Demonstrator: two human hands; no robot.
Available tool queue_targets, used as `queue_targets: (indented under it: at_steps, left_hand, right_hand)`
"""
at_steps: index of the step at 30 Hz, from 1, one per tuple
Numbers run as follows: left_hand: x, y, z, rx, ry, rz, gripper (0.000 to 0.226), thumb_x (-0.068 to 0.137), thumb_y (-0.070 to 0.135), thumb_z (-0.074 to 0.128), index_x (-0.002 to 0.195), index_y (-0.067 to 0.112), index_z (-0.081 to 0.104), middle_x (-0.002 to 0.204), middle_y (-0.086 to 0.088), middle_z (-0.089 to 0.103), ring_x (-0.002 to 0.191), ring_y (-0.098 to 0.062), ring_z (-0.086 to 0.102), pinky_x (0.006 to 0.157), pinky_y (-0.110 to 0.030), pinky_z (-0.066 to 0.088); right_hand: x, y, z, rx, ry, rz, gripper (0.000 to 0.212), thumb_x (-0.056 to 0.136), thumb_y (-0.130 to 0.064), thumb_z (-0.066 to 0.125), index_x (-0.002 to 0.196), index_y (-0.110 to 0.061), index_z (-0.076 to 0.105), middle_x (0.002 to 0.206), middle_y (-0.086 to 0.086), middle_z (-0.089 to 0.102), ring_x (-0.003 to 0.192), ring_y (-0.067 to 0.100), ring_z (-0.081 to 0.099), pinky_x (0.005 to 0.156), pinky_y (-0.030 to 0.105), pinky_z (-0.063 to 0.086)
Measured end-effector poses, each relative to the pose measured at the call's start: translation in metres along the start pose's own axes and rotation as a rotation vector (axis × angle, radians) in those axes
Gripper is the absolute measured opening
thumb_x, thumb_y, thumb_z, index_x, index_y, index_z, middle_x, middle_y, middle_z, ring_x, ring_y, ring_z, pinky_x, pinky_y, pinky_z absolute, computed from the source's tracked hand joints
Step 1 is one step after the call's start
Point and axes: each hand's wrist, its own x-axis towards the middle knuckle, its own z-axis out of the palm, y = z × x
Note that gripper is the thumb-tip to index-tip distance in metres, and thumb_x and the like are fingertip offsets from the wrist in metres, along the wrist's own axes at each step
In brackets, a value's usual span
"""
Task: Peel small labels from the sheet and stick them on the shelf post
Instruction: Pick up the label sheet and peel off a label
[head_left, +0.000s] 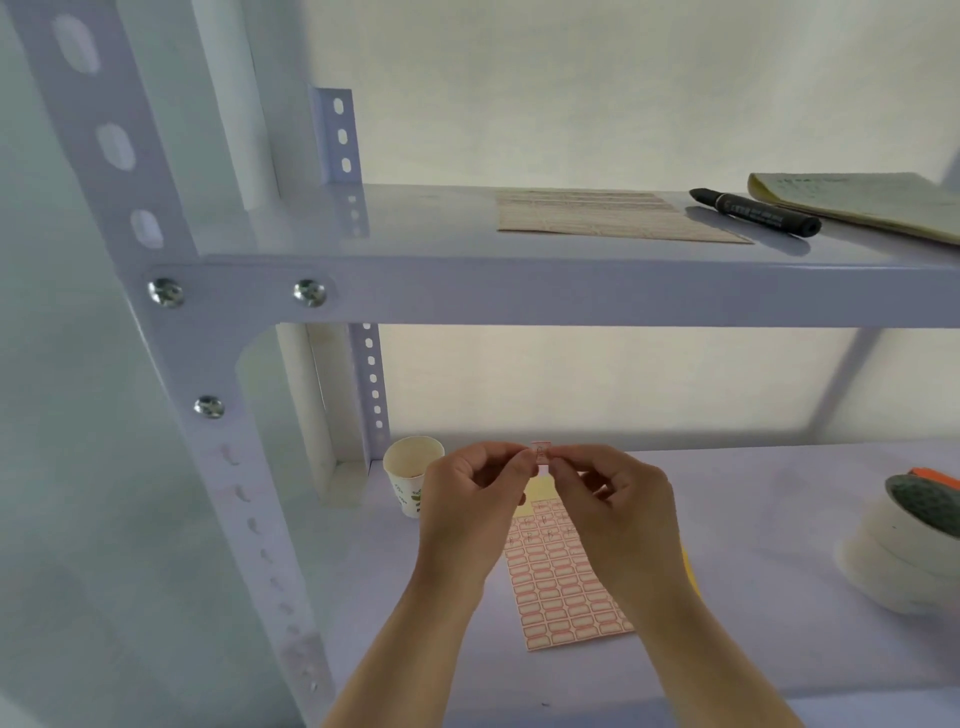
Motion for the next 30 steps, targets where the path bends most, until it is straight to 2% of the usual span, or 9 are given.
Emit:
queue_targets:
  at_steps: [3, 6, 11, 16, 23, 27, 30]
  left_hand:
    - [-0.007, 0.004, -0.006, -0.018, 0.003, 0.001, 0.011, 0.09, 0.017, 0.07, 0.084, 0.022, 0.078, 0.075, 0.007, 0.079, 0.057, 0.002, 0.064, 0.053, -0.009, 0.051]
    - [-0.014, 0.008, -0.012, -0.036, -0.021, 0.006, 0.011, 0.09, 0.016, 0.07, 0.085, 0.02, 0.078, 0.075, 0.009, 0.079, 0.058, 0.004, 0.065, 0.054, -0.008, 0.05]
    - [-0.026, 0.015, -0.026, -0.033, -0.037, 0.022, 0.012, 0.091, 0.017, 0.069, 0.083, 0.02, 0.077, 0.078, 0.004, 0.077, 0.055, 0.005, 0.062, 0.053, -0.008, 0.05]
    - [-0.044, 0.022, -0.036, -0.038, -0.005, 0.042, 0.013, 0.092, 0.018, 0.068, 0.082, 0.02, 0.077, 0.078, -0.003, 0.077, 0.055, 0.002, 0.059, 0.055, -0.012, 0.05]
    - [-0.077, 0.037, -0.038, -0.082, 0.052, 0.067, 0.019, 0.091, 0.013, 0.068, 0.076, 0.021, 0.076, 0.068, 0.001, 0.074, 0.057, -0.002, 0.06, 0.059, -0.015, 0.051]
    - [-0.096, 0.045, -0.044, -0.073, 0.105, 0.094, 0.014, 0.089, 0.011, 0.07, 0.081, 0.018, 0.079, 0.072, 0.0, 0.077, 0.059, -0.005, 0.065, 0.062, -0.02, 0.055]
    - [-0.108, 0.05, -0.052, -0.056, 0.151, 0.119, 0.012, 0.087, 0.009, 0.073, 0.082, 0.017, 0.081, 0.074, -0.008, 0.077, 0.059, -0.007, 0.065, 0.062, -0.021, 0.056]
  right_hand:
    - [-0.004, -0.013, -0.001, 0.088, 0.021, 0.129, 0.012, 0.086, -0.021, 0.072, 0.082, -0.031, 0.077, 0.075, -0.02, 0.075, 0.06, 0.003, 0.063, 0.06, 0.025, 0.051]
    - [-0.012, -0.027, 0.0, 0.181, 0.022, 0.183, 0.015, 0.085, -0.015, 0.072, 0.075, -0.023, 0.078, 0.066, -0.004, 0.075, 0.054, 0.007, 0.057, 0.058, 0.032, 0.05]
    - [-0.029, -0.046, 0.001, 0.247, 0.049, 0.213, 0.019, 0.085, -0.011, 0.07, 0.069, -0.019, 0.077, 0.066, 0.005, 0.074, 0.054, 0.011, 0.056, 0.054, 0.028, 0.047]
    - [-0.046, -0.06, -0.001, 0.257, 0.045, 0.19, 0.017, 0.086, -0.013, 0.071, 0.071, -0.019, 0.077, 0.065, 0.001, 0.074, 0.055, 0.011, 0.058, 0.057, 0.029, 0.048]
    - [-0.064, -0.073, -0.017, 0.277, -0.009, 0.139, 0.019, 0.088, -0.013, 0.069, 0.073, -0.023, 0.077, 0.068, 0.0, 0.075, 0.056, 0.011, 0.058, 0.057, 0.027, 0.049]
    - [-0.073, -0.082, -0.026, 0.303, -0.073, 0.112, 0.019, 0.088, -0.014, 0.069, 0.076, -0.025, 0.078, 0.066, -0.008, 0.075, 0.053, 0.003, 0.058, 0.055, 0.018, 0.048]
    - [-0.08, -0.09, -0.028, 0.306, -0.11, 0.075, 0.021, 0.088, -0.015, 0.069, 0.075, -0.029, 0.077, 0.067, -0.008, 0.075, 0.053, 0.007, 0.056, 0.051, 0.014, 0.045]
